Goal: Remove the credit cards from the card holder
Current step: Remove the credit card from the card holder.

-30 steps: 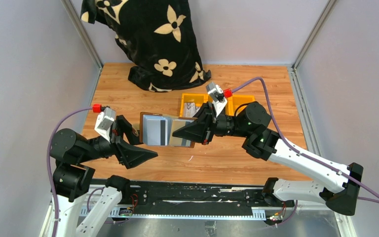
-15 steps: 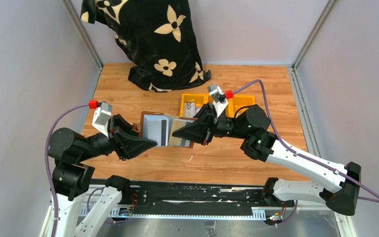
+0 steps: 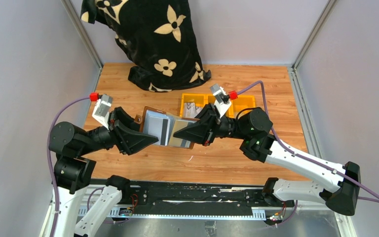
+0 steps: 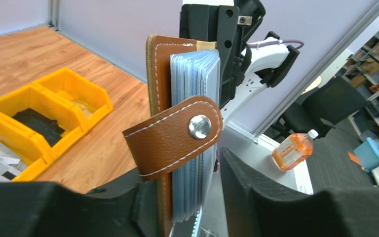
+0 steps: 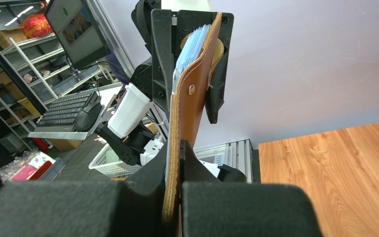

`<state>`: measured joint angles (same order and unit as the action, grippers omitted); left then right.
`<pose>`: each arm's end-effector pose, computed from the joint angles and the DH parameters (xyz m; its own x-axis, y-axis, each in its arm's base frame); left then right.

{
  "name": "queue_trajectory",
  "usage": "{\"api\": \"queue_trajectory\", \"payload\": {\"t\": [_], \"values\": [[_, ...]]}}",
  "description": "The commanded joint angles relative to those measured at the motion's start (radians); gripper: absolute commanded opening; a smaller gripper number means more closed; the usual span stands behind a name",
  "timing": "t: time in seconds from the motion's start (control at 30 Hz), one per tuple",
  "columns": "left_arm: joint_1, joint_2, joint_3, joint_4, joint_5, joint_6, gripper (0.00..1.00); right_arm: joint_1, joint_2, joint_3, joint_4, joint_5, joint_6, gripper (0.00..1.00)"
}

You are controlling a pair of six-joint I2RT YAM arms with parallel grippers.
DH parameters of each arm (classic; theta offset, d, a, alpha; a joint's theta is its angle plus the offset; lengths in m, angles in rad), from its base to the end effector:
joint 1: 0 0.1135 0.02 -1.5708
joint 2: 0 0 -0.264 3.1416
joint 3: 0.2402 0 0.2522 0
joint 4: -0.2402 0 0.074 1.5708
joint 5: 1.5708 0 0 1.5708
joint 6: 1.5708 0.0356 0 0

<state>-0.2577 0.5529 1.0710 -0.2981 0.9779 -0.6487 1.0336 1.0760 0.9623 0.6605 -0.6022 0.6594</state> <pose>0.0602 -0.0464 0.4461 -0.3907 -0.2461 -0.8870 0.8646 0.2326 -0.4454 0.1020 0.2106 0.4314 -0.3752 0.3568 -0.8556 -0.9183 -0.2689 0.2905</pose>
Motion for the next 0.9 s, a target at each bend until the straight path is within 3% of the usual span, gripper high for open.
{"api": "queue_trajectory", "payload": {"t": [0.0, 0.2, 0.4, 0.47, 0.53, 0.67, 0.87], "values": [[-0.003, 0.017, 0.023, 0.113, 0.026, -0.08, 0.52, 0.003, -0.007, -0.016, 0.061, -0.045, 0.028, 0.0], [-0.003, 0.021, 0.025, 0.185, 0.072, -0.159, 0.53, 0.005, 0.015, -0.014, 0.104, -0.05, 0.055, 0.0], [-0.003, 0.02, 0.051, 0.201, 0.087, -0.167, 0.38, 0.005, 0.045, -0.006, 0.115, -0.055, 0.069, 0.0], [-0.003, 0.018, 0.055, 0.194, 0.084, -0.161, 0.37, 0.005, 0.053, -0.006, 0.127, -0.059, 0.078, 0.0], [-0.003, 0.014, 0.052, 0.178, 0.08, -0.142, 0.39, 0.005, 0.062, -0.007, 0.146, -0.065, 0.091, 0.0], [-0.003, -0.005, 0.051, 0.108, 0.052, -0.056, 0.59, 0.009, 0.075, 0.004, 0.153, -0.079, 0.101, 0.0], [-0.003, -0.018, 0.053, 0.025, 0.018, 0.043, 0.57, 0.014, 0.082, 0.021, 0.155, -0.092, 0.107, 0.0]]}}
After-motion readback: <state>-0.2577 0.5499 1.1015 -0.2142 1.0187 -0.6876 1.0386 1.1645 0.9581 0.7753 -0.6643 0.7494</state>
